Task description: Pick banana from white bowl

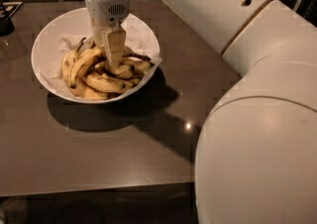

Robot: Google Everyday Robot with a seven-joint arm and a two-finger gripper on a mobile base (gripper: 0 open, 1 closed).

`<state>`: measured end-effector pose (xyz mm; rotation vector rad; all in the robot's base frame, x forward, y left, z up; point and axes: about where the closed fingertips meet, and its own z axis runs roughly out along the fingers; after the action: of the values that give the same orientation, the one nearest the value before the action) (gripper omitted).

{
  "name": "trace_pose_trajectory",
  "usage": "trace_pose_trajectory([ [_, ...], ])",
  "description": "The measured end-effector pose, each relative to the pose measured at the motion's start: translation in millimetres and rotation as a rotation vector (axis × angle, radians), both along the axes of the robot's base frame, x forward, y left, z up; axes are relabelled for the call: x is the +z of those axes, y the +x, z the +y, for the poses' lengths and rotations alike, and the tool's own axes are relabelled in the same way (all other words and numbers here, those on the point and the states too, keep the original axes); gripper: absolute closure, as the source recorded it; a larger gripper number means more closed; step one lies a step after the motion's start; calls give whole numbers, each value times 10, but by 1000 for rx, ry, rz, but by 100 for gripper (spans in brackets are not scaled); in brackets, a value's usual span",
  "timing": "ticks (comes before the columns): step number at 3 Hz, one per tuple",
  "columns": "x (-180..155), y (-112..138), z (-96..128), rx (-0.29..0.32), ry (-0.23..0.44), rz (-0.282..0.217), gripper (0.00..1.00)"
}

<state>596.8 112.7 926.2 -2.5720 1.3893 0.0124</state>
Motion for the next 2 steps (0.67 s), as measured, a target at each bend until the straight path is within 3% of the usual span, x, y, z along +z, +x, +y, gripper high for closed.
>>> trace_pose_trajectory([
  [1,-89,26,42,11,-6,15,45],
  [2,-90,26,42,11,-6,15,63],
])
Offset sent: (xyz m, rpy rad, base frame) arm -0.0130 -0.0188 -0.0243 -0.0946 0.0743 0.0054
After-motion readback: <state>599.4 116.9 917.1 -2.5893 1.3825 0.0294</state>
